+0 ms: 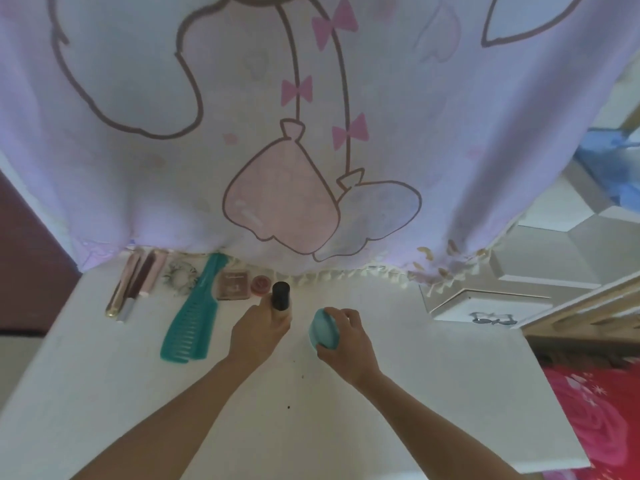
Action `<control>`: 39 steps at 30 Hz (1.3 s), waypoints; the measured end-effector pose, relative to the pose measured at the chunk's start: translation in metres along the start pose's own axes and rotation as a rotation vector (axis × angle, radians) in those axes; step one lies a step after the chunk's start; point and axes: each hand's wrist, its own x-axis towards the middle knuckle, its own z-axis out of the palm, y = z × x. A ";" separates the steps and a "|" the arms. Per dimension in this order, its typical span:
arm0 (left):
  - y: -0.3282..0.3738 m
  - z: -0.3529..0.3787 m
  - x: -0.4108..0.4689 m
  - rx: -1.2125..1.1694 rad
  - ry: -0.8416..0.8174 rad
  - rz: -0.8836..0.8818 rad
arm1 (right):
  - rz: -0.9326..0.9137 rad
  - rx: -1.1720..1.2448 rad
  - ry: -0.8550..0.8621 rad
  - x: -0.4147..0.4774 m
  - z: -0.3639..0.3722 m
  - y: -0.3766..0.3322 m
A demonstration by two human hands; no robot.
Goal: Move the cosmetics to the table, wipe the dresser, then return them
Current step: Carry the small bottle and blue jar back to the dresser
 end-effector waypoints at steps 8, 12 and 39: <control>0.026 0.017 0.040 -0.008 0.103 -0.102 | -0.095 0.049 -0.013 0.079 -0.001 0.008; 0.034 0.031 0.056 -0.019 0.145 -0.152 | -0.155 0.061 -0.023 0.103 0.005 0.018; 0.021 0.032 0.061 0.045 0.156 0.043 | -0.384 -0.183 0.132 0.106 0.000 0.025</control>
